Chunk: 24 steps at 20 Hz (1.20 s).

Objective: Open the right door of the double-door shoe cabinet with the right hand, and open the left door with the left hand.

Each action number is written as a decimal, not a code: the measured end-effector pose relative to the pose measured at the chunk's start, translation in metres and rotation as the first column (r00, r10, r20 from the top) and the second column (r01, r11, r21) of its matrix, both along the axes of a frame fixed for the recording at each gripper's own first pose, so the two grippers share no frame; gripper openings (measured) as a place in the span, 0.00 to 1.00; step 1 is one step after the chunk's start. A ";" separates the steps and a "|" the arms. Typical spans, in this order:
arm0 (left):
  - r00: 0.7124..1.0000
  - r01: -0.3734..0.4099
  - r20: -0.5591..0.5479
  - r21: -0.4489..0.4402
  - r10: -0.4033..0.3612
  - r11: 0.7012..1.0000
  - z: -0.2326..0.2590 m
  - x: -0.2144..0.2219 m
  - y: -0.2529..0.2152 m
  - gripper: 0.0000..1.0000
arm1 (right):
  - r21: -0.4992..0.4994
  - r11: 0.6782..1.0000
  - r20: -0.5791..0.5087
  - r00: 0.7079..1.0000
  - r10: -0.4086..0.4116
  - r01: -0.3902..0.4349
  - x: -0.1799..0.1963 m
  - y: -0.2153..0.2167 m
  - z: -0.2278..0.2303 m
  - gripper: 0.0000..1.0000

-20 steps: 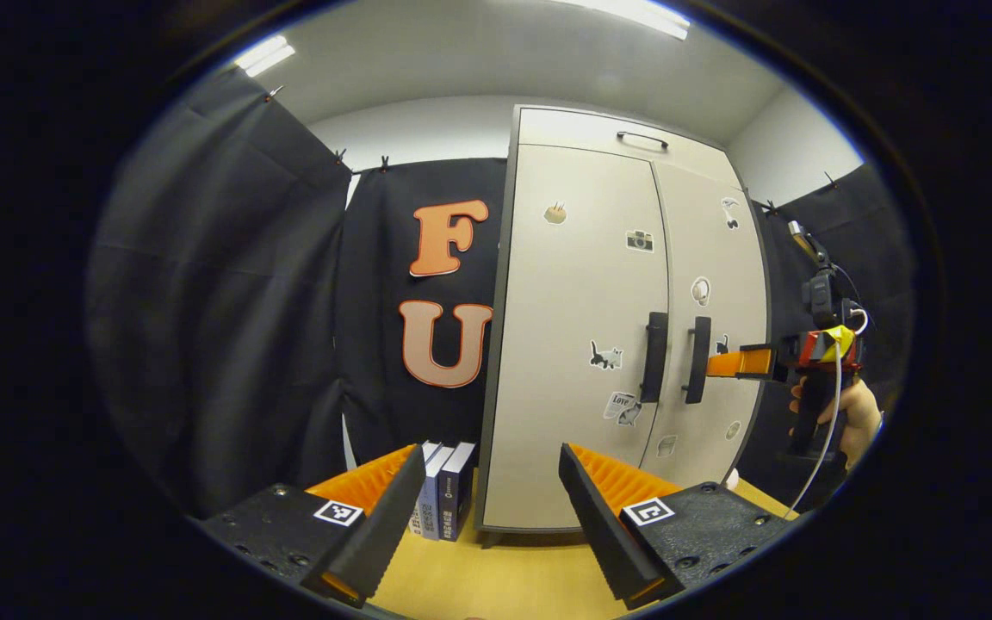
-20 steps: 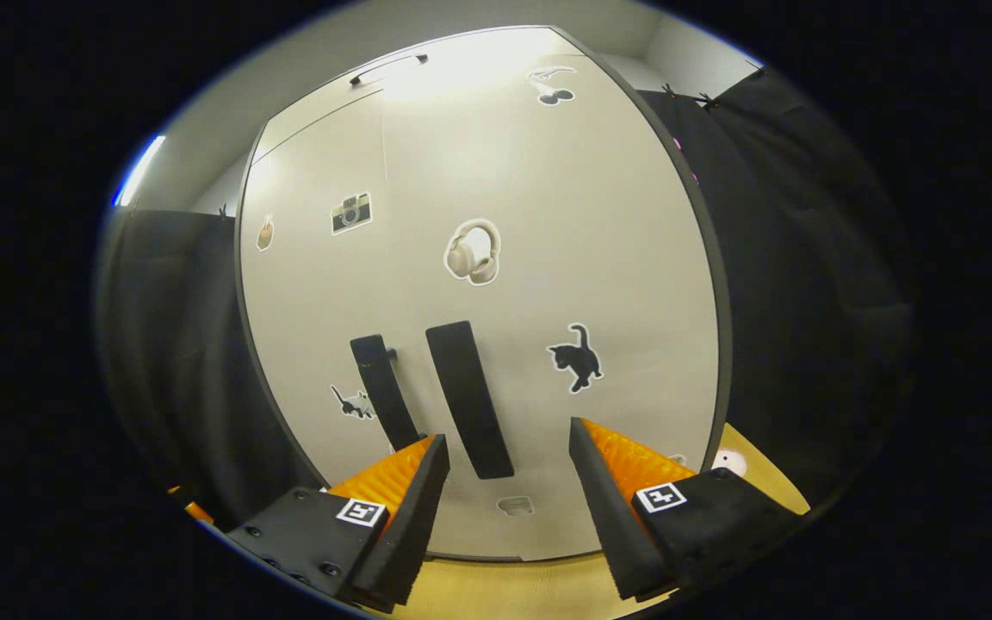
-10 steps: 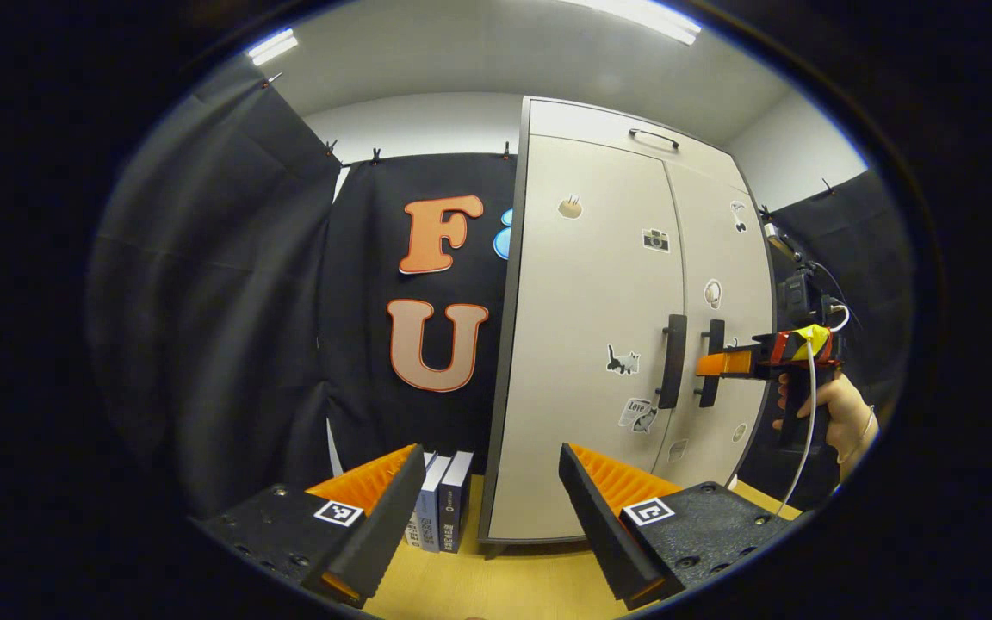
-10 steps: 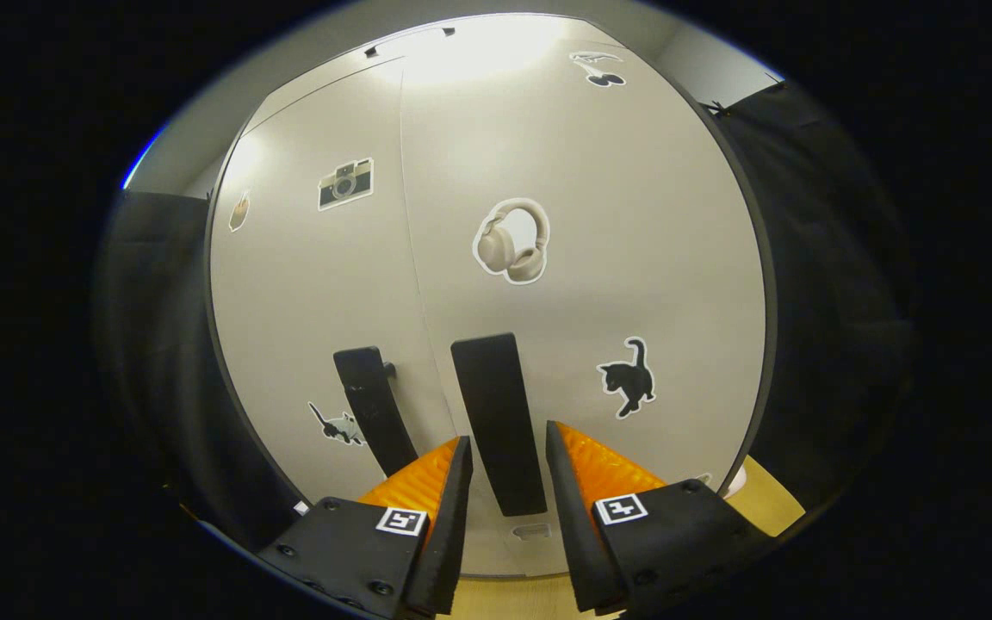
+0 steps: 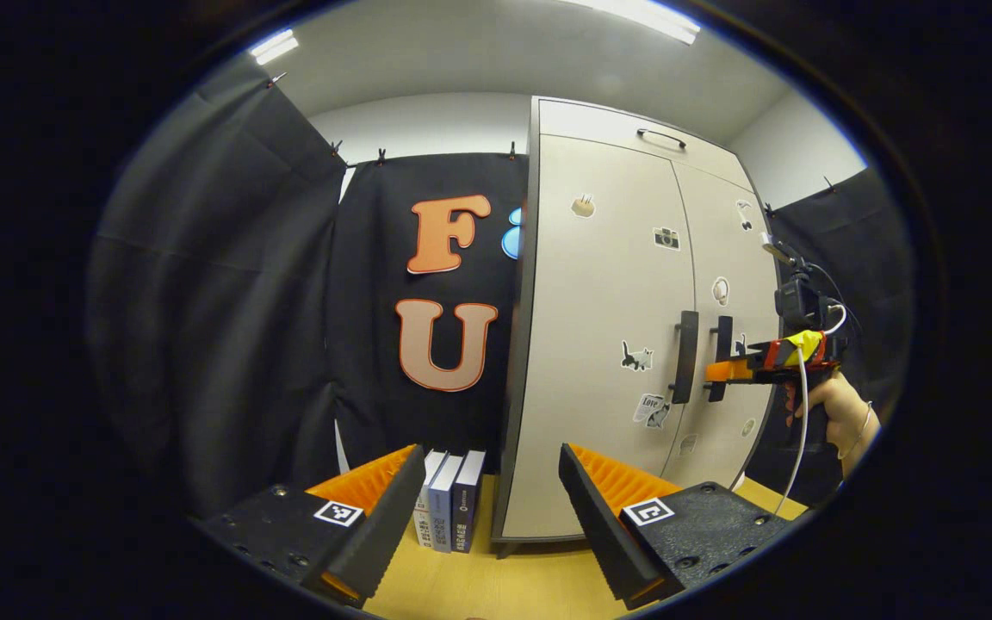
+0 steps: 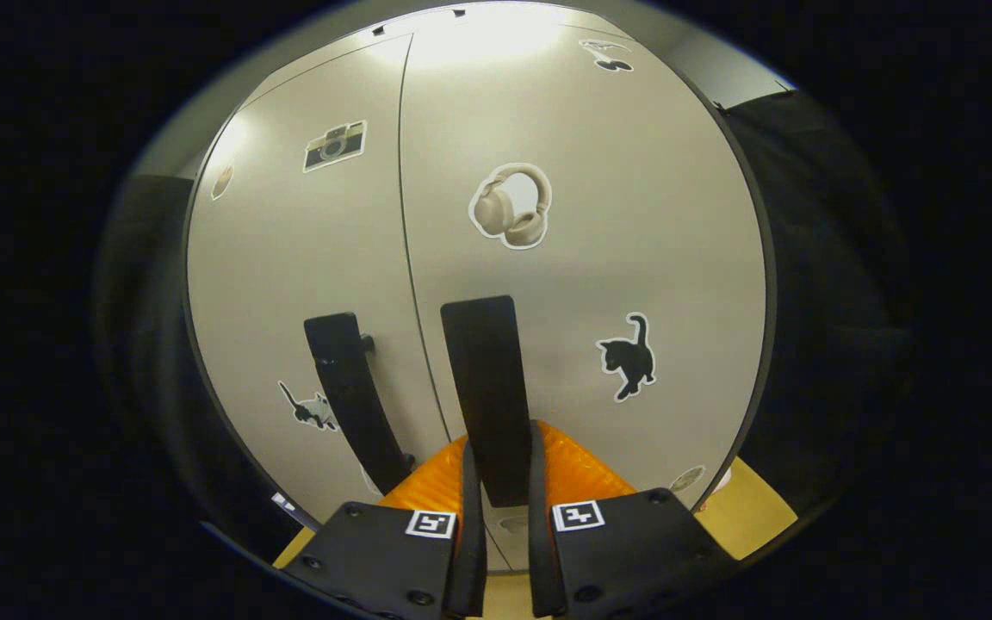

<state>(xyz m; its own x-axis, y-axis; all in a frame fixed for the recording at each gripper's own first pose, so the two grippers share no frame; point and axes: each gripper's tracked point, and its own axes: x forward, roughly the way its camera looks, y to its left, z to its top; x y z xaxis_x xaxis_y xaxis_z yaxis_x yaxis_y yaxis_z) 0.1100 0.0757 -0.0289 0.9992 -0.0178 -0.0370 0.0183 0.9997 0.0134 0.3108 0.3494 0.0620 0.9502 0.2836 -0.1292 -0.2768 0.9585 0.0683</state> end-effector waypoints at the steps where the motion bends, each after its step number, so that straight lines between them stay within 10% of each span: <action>1: 1.000 -0.001 0.003 -0.003 0.001 1.000 0.001 0.001 -0.001 0.95 | -0.009 1.000 -0.002 1.000 0.009 -0.009 -0.006 -0.002 0.001 0.22; 24: 0.999 -0.031 0.009 -0.064 0.032 0.997 0.013 -0.031 -0.099 0.95 | -0.043 0.996 0.010 0.997 0.074 -0.074 -0.110 -0.126 -0.001 0.12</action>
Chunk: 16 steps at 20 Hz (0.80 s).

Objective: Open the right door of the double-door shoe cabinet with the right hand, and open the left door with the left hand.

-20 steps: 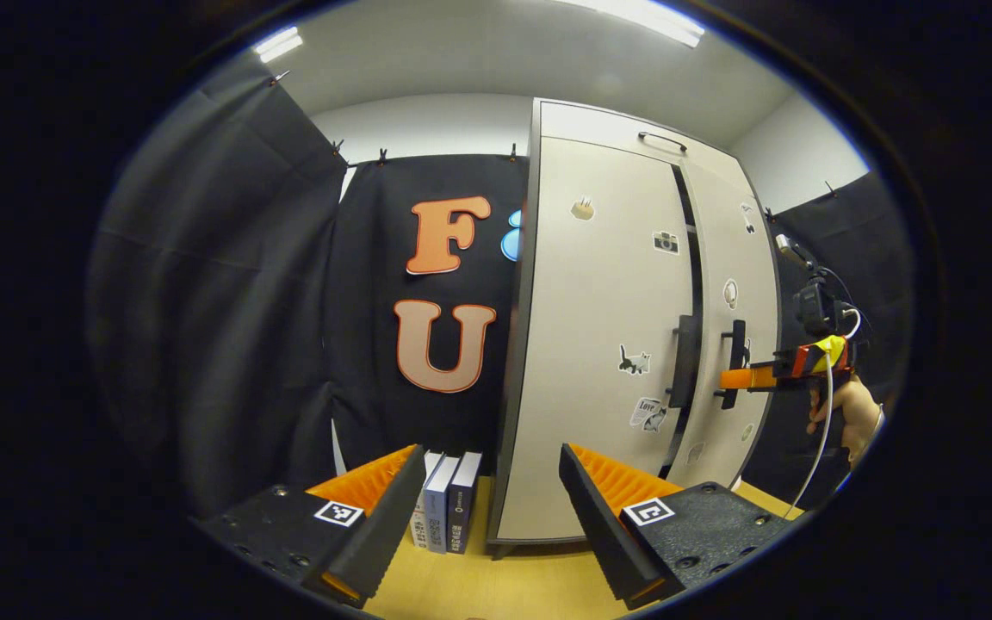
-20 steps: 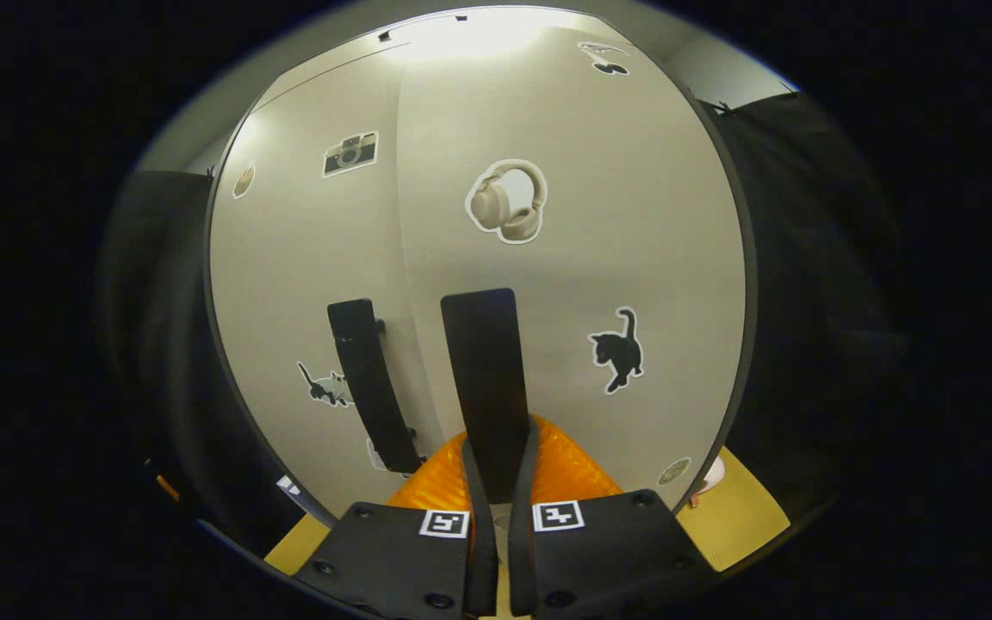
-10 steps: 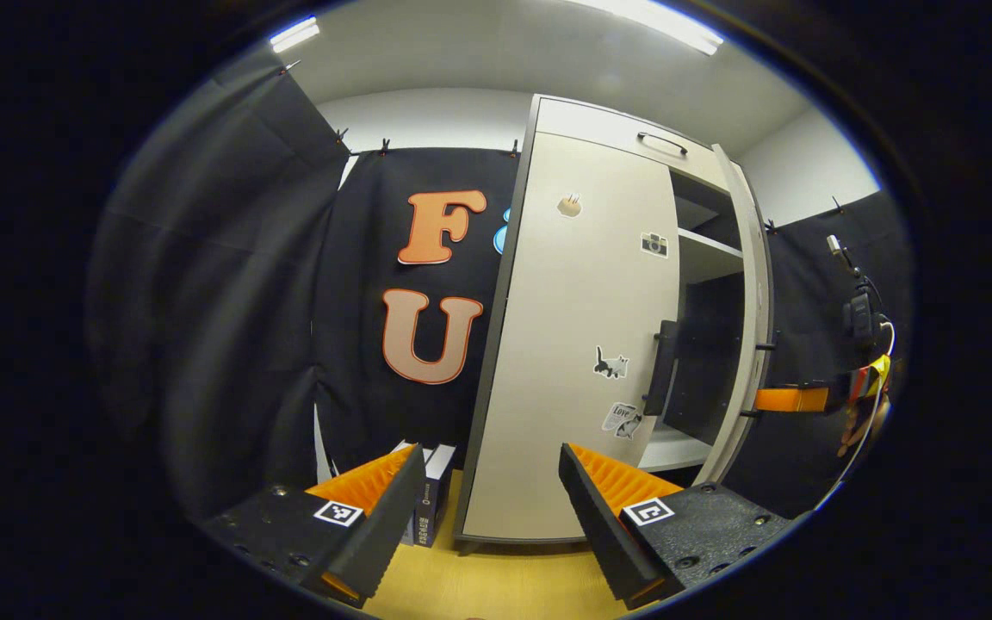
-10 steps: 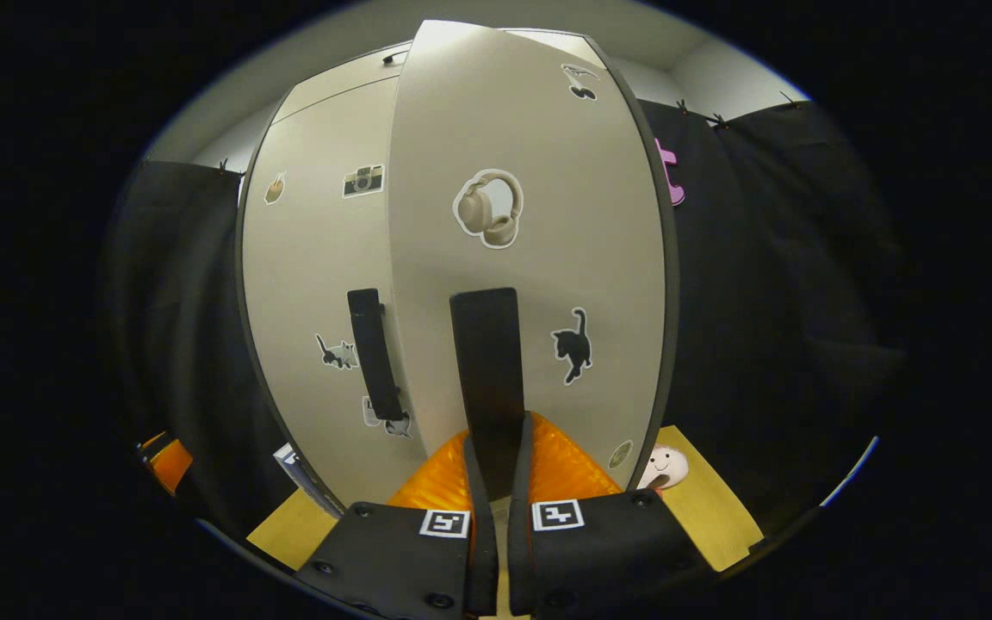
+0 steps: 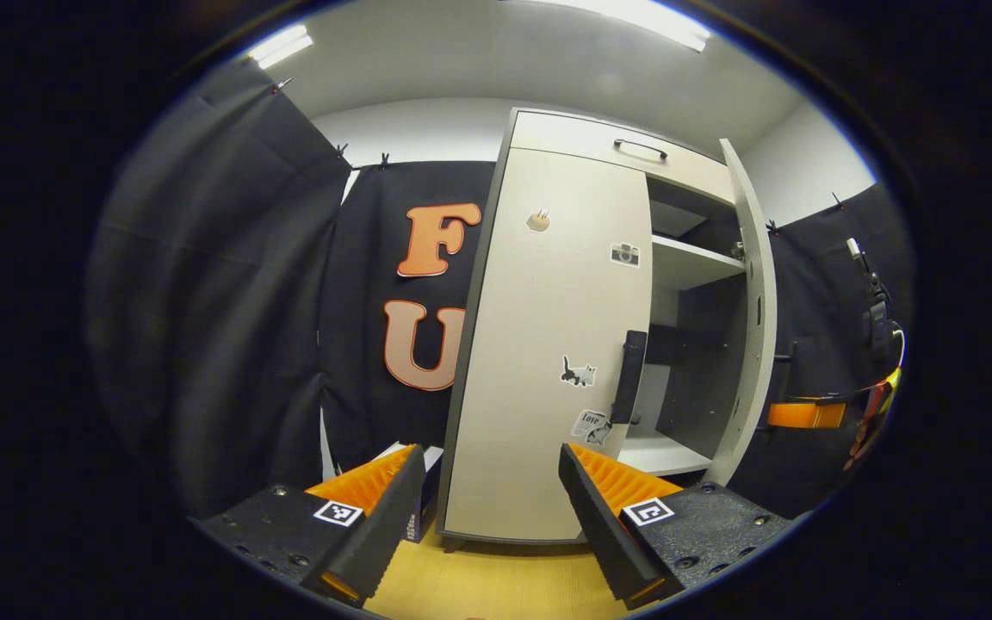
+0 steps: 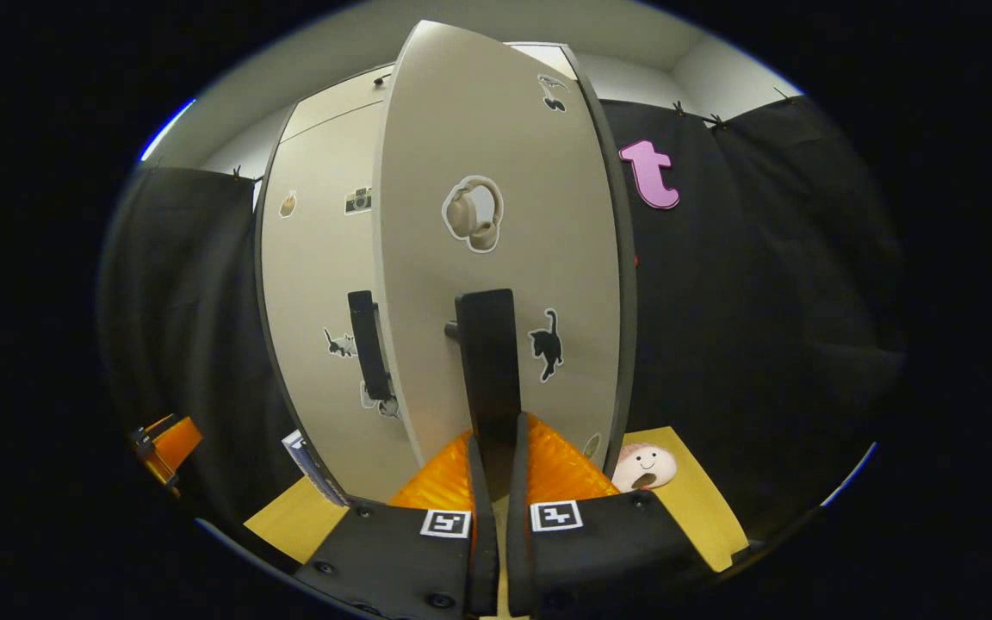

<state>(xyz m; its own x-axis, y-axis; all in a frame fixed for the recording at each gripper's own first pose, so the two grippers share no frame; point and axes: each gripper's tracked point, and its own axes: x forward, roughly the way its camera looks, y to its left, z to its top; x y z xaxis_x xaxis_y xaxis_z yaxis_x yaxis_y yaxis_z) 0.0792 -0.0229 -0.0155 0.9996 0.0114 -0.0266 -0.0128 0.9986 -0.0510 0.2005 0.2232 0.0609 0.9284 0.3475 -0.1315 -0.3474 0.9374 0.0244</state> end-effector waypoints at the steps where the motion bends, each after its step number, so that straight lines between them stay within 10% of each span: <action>1: 1.000 -0.004 -0.003 0.005 0.004 1.000 0.000 -0.003 -0.004 0.95 | -0.001 1.000 0.001 1.000 -0.002 0.002 -0.001 -0.005 0.000 0.12; 16: 0.999 -0.028 -0.019 0.038 0.028 0.999 0.006 -0.044 -0.053 0.95 | -0.013 0.993 0.003 0.993 -0.121 0.121 -0.004 -0.105 0.006 0.08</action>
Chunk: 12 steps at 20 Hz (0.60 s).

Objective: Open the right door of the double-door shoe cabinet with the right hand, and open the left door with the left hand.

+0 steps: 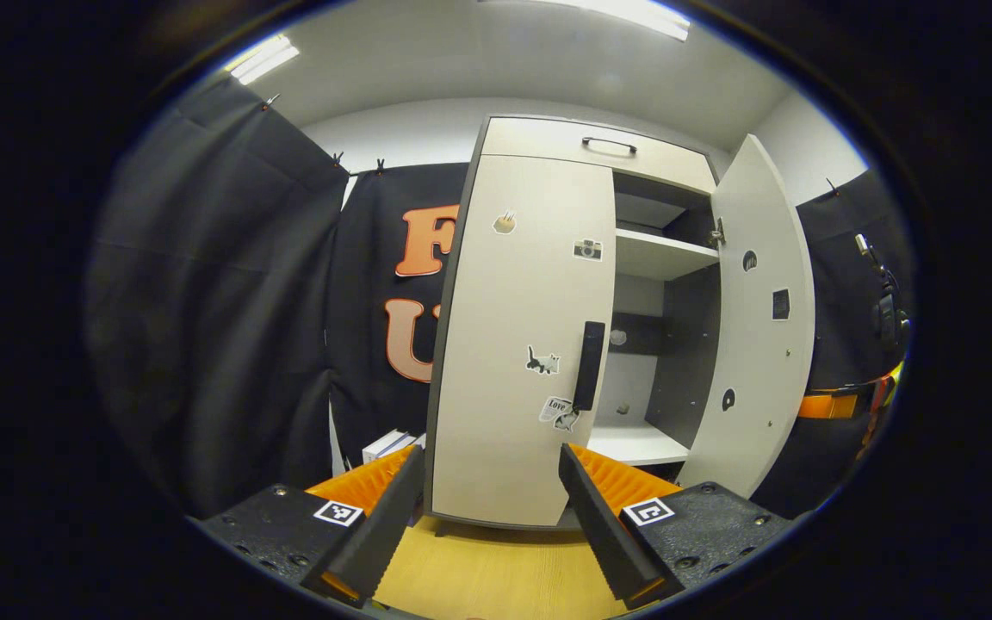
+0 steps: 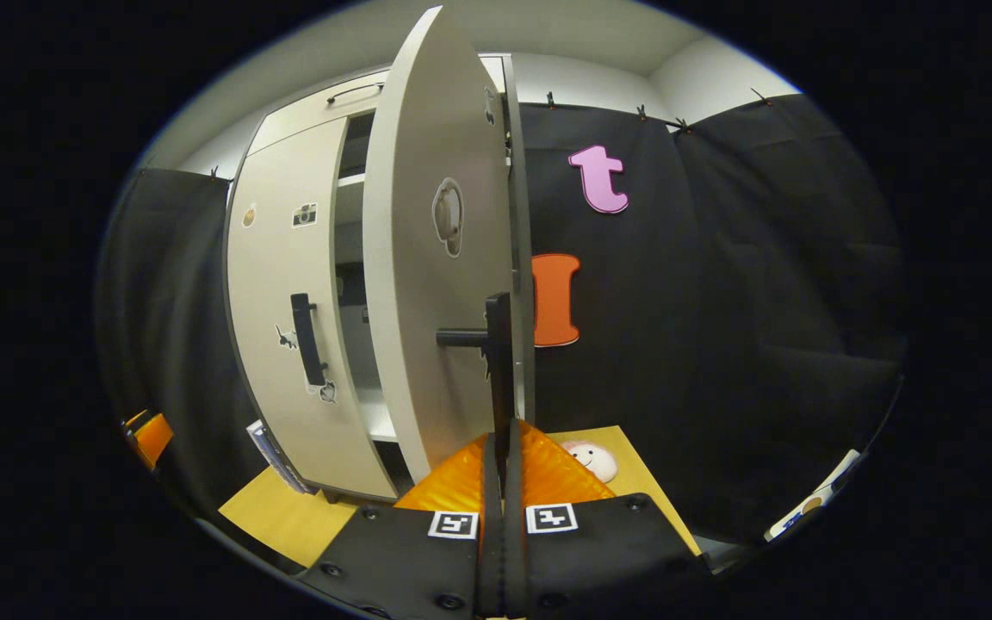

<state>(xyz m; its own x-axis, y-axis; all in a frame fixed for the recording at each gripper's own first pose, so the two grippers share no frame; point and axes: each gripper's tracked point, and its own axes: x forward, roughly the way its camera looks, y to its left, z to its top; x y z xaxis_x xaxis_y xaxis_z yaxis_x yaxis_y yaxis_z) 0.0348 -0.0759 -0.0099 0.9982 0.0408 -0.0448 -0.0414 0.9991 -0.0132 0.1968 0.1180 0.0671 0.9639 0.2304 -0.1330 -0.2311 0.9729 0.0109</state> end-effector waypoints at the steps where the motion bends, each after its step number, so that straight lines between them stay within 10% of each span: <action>1: 1.000 0.004 0.001 0.005 -0.004 1.000 0.002 -0.001 -0.005 0.95 | 0.001 1.000 0.003 1.000 -0.013 0.013 0.000 -0.009 0.001 0.07; 12: 0.998 0.067 0.006 0.043 -0.067 0.997 0.006 0.012 -0.061 0.95 | 0.036 0.998 0.003 0.998 -0.058 0.058 -0.019 -0.079 0.007 0.07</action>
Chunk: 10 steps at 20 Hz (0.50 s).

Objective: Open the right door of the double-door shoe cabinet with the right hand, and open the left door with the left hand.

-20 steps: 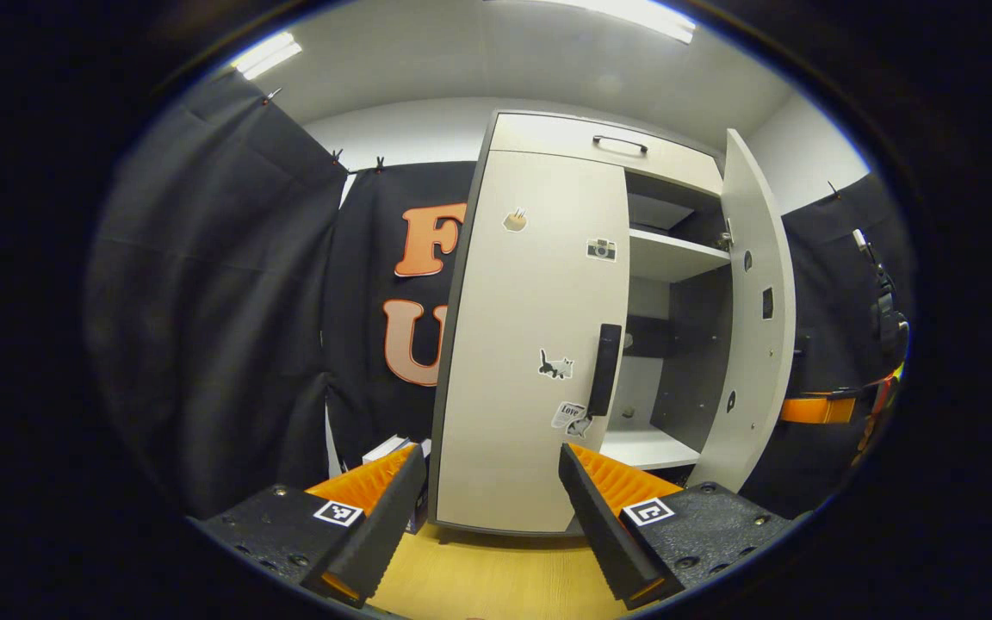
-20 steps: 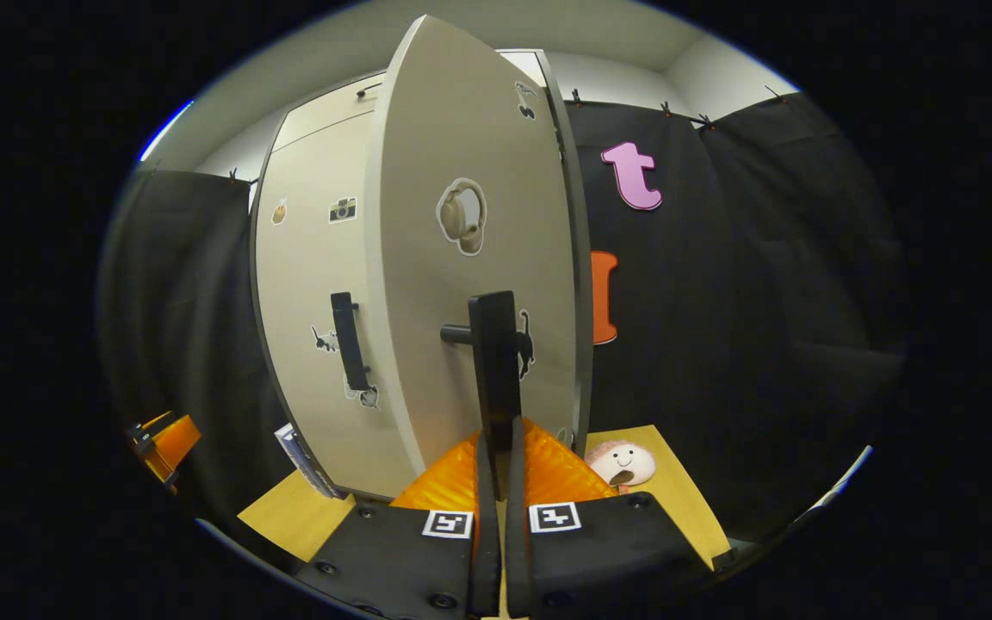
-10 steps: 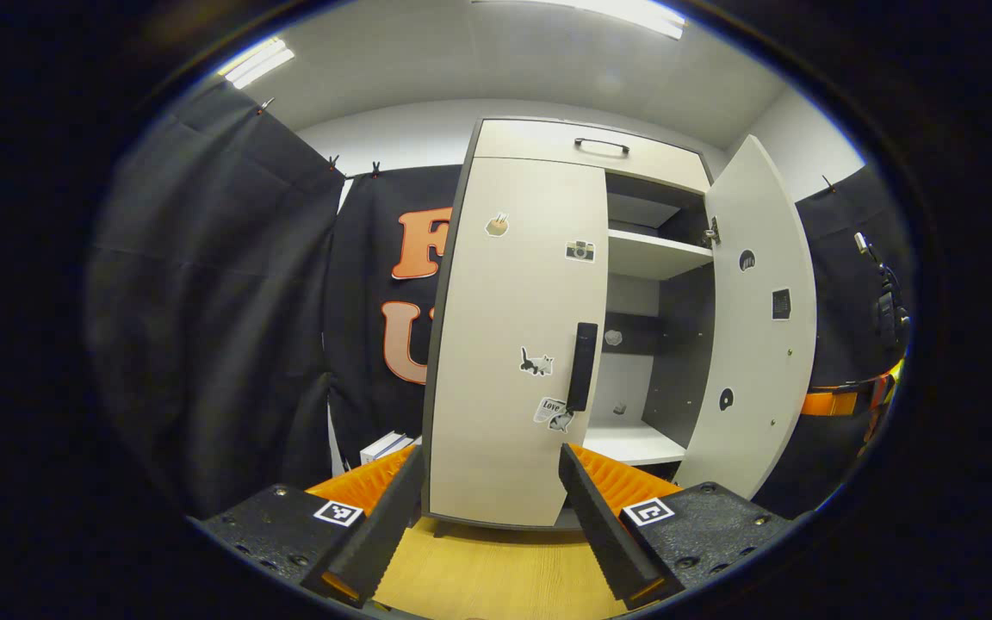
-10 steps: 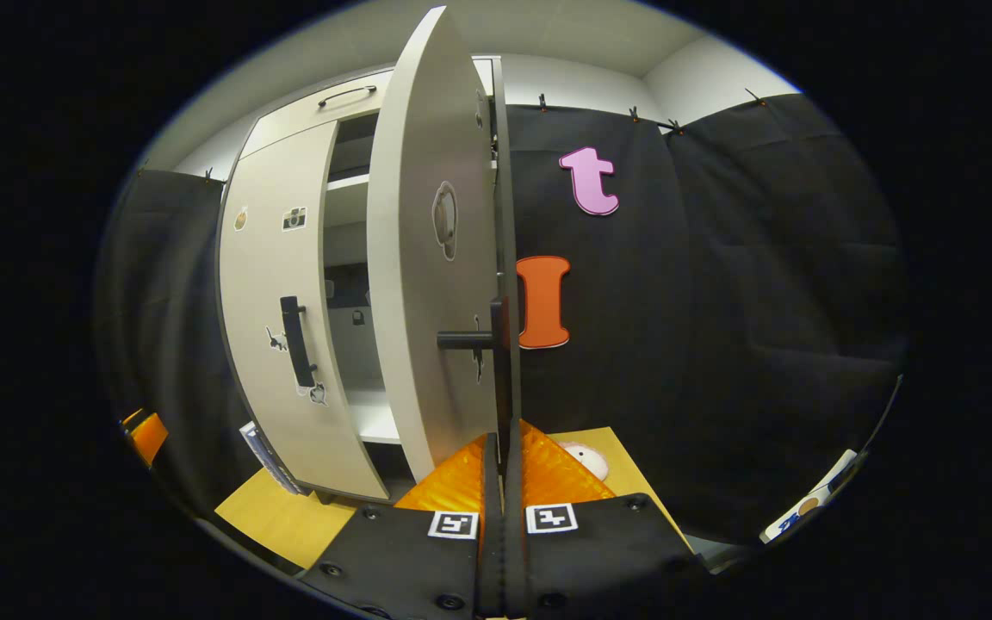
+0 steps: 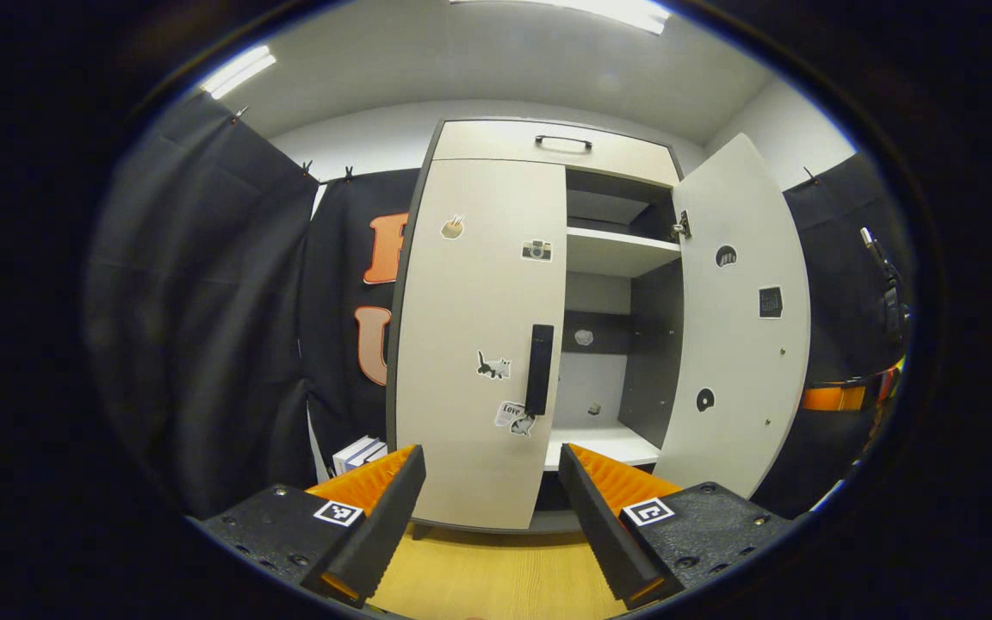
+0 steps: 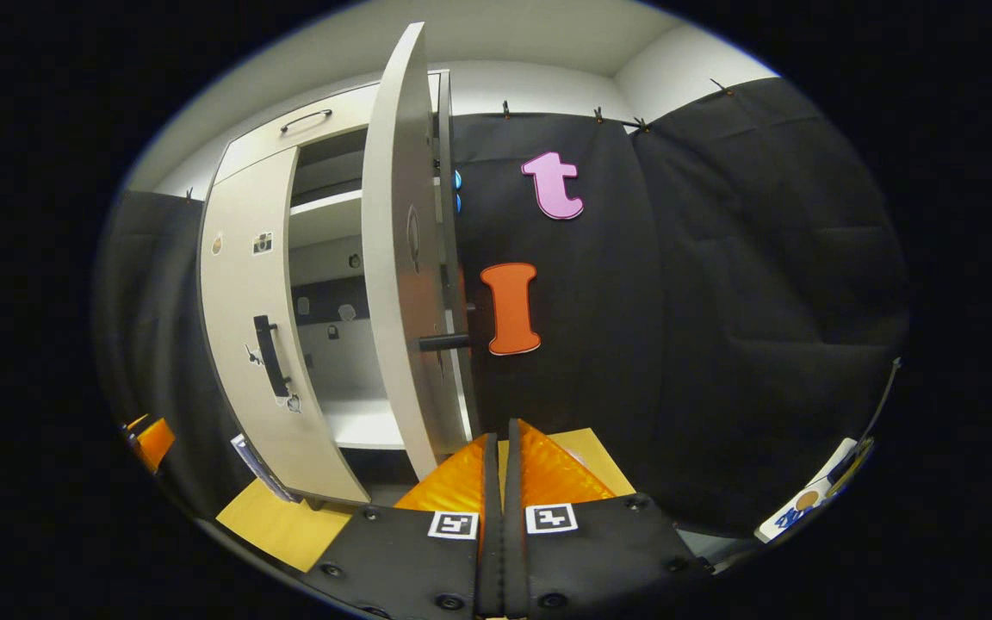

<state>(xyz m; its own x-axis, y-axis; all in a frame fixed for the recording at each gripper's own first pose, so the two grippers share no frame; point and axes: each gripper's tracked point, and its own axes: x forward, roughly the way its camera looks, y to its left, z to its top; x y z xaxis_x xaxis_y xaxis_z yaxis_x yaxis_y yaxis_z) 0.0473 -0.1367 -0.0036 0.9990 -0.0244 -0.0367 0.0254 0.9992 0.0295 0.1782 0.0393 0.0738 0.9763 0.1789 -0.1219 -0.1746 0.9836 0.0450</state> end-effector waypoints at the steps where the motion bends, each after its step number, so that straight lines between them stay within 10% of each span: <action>1: 1.000 0.005 0.000 0.007 -0.005 1.000 0.000 0.006 -0.004 0.95 | -0.006 1.000 0.002 1.000 0.002 -0.002 -0.002 -0.003 -0.001 0.07; 6: 0.999 0.043 -0.031 -0.007 -0.044 0.999 -0.016 0.035 -0.034 0.94 | -0.039 0.999 0.022 1.000 -0.015 0.016 -0.012 -0.020 -0.003 0.06; 10: 0.998 0.050 -0.027 0.010 -0.049 0.999 -0.019 0.066 -0.046 0.95 | -0.004 1.000 0.002 1.000 -0.021 0.021 -0.016 -0.030 -0.008 0.43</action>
<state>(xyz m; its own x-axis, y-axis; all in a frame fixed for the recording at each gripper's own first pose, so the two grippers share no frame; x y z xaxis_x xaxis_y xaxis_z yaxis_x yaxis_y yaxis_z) 0.1128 -0.1831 -0.0226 0.9952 -0.0732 -0.0644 0.0758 0.9964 0.0389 0.1618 0.0097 0.0657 0.9801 0.1579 -0.1202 -0.1540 0.9872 0.0409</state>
